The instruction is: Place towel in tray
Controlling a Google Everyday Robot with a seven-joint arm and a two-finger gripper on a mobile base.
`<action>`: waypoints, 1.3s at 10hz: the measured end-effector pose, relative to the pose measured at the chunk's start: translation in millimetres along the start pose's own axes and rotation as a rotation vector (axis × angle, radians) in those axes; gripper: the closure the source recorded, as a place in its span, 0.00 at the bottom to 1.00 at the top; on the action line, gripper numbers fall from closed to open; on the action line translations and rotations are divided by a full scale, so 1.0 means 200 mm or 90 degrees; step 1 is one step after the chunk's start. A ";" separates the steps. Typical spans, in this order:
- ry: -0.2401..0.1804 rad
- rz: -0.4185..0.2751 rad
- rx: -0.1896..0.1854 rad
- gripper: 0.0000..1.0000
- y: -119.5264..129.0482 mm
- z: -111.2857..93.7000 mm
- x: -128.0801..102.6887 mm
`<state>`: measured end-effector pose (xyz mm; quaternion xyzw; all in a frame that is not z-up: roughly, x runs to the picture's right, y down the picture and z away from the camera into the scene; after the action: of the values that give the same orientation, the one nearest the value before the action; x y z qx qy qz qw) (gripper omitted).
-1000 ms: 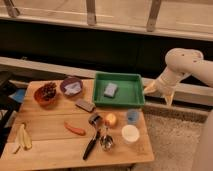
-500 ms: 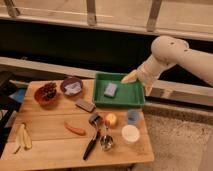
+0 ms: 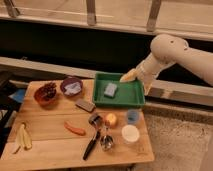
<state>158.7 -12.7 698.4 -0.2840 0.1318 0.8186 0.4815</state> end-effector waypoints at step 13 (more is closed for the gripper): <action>-0.089 -0.130 -0.096 0.20 0.78 0.14 -0.13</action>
<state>24.2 -95.2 727.1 -0.2736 0.0063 0.7909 0.5474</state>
